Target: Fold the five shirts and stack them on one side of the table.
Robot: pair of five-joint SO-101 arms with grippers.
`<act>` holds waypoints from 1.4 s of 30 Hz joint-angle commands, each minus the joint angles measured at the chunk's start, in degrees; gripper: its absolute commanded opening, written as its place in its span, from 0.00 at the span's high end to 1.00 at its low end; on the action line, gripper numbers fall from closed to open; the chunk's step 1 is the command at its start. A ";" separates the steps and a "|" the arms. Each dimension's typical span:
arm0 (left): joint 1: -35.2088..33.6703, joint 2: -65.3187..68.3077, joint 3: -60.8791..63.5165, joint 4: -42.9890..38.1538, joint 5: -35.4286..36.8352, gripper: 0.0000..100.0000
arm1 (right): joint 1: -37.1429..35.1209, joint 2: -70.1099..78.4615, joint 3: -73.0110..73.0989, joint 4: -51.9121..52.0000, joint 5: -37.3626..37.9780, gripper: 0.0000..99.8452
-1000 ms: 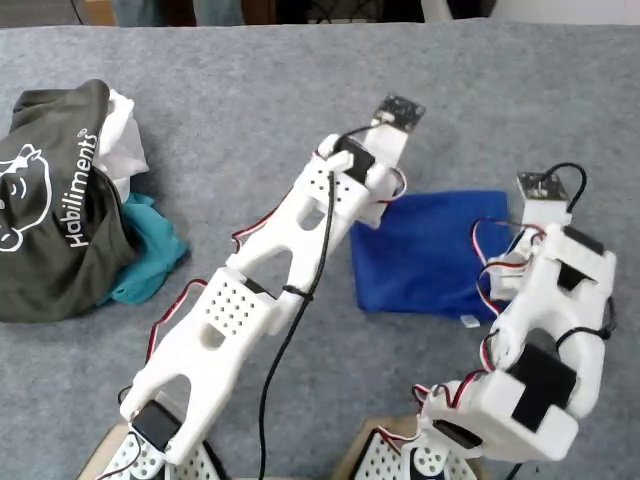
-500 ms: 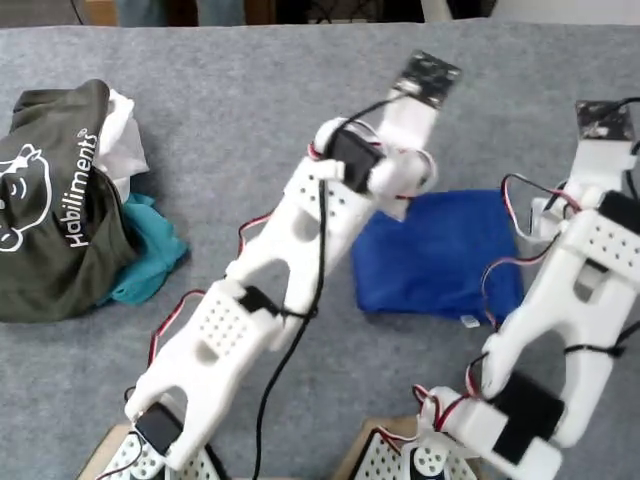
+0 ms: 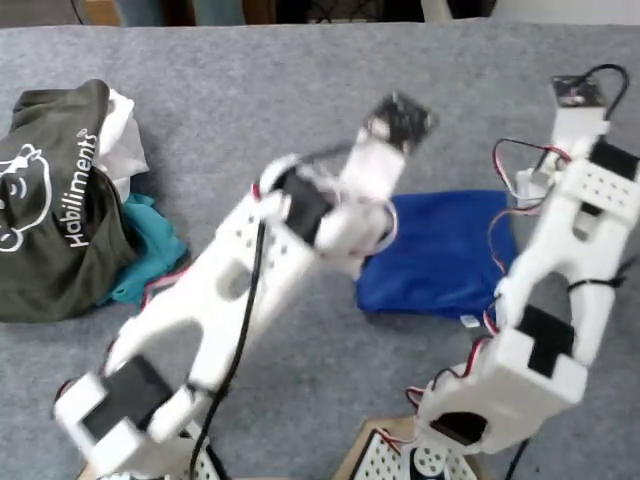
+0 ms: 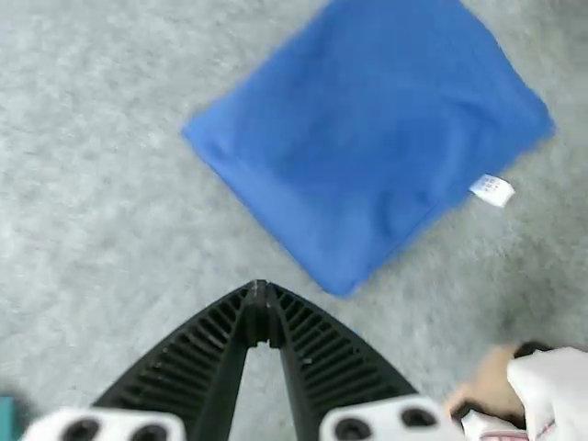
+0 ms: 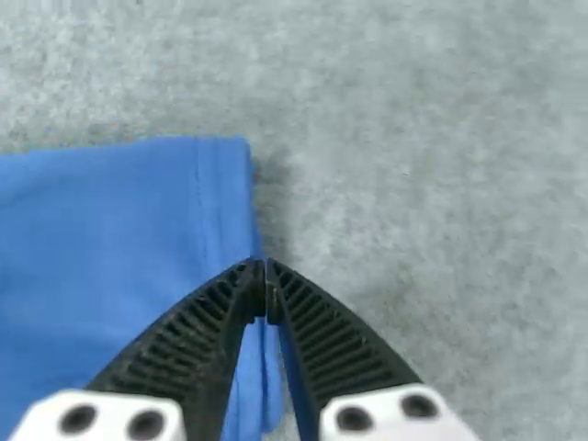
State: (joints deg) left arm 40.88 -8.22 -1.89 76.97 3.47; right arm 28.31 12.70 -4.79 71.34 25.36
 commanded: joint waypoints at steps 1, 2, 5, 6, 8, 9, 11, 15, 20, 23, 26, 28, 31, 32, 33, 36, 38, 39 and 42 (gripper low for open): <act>1.10 -5.19 22.99 -24.53 -0.18 0.97 | -2.20 2.59 -4.70 0.09 0.53 0.99; 1.10 -4.66 26.15 -29.27 -0.18 0.97 | -2.55 3.74 -5.58 0.09 0.44 0.99; 1.36 -0.97 29.76 -38.33 0.00 0.97 | -2.99 7.34 -8.31 0.09 0.62 0.99; 1.45 0.79 29.67 -39.56 0.00 0.97 | -3.25 8.57 -9.36 0.09 0.53 0.99; 1.10 5.36 28.53 -40.97 0.00 0.97 | -3.34 10.77 -11.38 0.18 0.26 0.99; 1.01 7.91 27.56 -40.97 0.09 0.97 | -3.52 11.74 -12.18 0.18 0.26 0.99; 0.66 12.75 25.71 -40.79 0.09 0.97 | -3.60 13.14 -13.49 0.18 0.26 0.99; 0.40 17.14 22.11 -36.31 0.09 0.97 | -3.52 15.69 -15.16 -0.18 0.26 0.99; 1.80 17.14 20.62 -29.01 -0.18 0.97 | -3.34 21.58 -18.33 -0.26 0.62 0.99; 1.80 16.97 20.18 -28.75 -0.18 0.97 | -3.08 26.68 -21.76 0.44 0.26 0.99; 1.80 15.47 18.15 -26.73 -0.18 0.97 | -3.08 30.64 -26.59 3.25 0.26 0.99; 1.98 13.54 16.31 -23.91 -0.79 0.97 | -3.08 31.96 -30.37 6.24 0.26 0.99; 1.71 10.29 13.41 -19.78 -3.69 0.97 | -3.08 31.96 -36.62 12.13 0.26 0.99; 1.36 9.32 12.62 -19.08 -4.22 0.97 | -3.34 31.78 -38.81 14.07 0.26 0.99; 0.75 8.53 11.91 -18.81 -4.84 0.97 | -3.43 31.52 -41.01 16.26 0.26 0.99; -2.68 7.65 9.01 -18.99 -5.98 0.97 | -3.52 30.64 -47.96 22.59 0.26 0.99; -6.02 8.44 6.81 -19.43 -5.98 0.97 | -3.08 30.37 -52.70 26.81 0.26 0.99; -7.78 9.32 6.29 -20.40 -5.98 0.97 | -2.99 30.37 -54.81 28.66 0.09 0.99; -12.62 12.75 5.41 -21.36 -5.98 0.97 | -1.14 29.67 -57.01 29.98 -3.16 0.99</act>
State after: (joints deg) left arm 32.35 3.65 6.81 56.66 -2.07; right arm 25.76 45.32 -57.45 99.65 24.57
